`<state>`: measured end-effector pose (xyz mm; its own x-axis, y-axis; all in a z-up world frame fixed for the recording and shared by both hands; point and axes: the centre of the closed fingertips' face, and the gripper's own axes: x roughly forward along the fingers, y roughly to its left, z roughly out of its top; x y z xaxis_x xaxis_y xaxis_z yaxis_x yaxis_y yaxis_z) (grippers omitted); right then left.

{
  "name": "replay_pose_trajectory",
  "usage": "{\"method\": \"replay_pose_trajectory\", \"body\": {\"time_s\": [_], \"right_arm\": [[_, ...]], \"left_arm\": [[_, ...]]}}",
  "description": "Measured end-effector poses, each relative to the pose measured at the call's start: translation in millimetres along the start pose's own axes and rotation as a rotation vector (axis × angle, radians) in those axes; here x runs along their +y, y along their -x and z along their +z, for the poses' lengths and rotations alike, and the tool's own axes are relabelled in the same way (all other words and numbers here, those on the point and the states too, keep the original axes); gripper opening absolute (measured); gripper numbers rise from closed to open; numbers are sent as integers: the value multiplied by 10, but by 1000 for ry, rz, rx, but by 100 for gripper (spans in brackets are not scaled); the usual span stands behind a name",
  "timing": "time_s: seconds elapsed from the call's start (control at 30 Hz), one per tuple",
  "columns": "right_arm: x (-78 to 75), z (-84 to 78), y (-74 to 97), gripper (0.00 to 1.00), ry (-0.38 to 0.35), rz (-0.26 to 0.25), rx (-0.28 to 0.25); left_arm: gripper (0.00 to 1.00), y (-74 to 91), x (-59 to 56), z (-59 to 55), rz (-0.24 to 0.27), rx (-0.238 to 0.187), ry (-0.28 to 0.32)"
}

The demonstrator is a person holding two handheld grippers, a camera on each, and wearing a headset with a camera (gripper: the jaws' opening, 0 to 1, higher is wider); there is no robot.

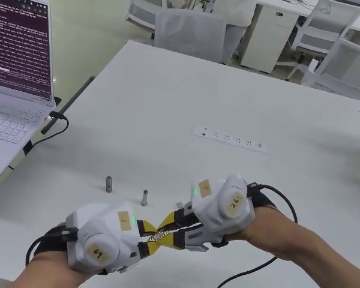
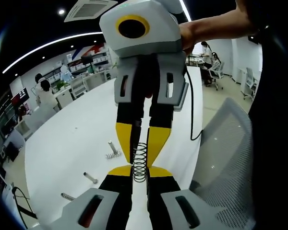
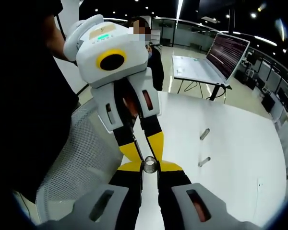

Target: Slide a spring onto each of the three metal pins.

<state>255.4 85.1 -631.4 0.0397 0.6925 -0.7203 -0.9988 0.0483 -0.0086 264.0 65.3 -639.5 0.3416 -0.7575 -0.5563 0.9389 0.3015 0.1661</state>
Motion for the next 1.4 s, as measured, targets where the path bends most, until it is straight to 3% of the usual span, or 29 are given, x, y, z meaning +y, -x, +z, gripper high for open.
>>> {"method": "replay_pose_trajectory", "body": {"time_s": [0.23, 0.43, 0.87, 1.07, 1.17, 1.4], "right_arm": [[-6, -14, 11, 8, -33, -5, -14], [-51, -57, 35, 8, -48, -16, -3], [-305, -274, 87, 8, -104, -99, 53], [-429, -366, 106, 8, -154, -116, 77], [-566, -402, 116, 8, -173, -148, 96], [-740, -455, 74, 8, -197, -155, 127]], "left_arm": [[3, 8, 14, -18, 5, -27, 67], [6, 60, 66, -98, 27, -20, 96], [15, 313, 425, -459, 163, -37, 282], [24, 412, 598, -653, 225, -42, 367], [32, 477, 700, -763, 261, -37, 405], [40, 654, 898, -914, 325, -57, 472]]}}
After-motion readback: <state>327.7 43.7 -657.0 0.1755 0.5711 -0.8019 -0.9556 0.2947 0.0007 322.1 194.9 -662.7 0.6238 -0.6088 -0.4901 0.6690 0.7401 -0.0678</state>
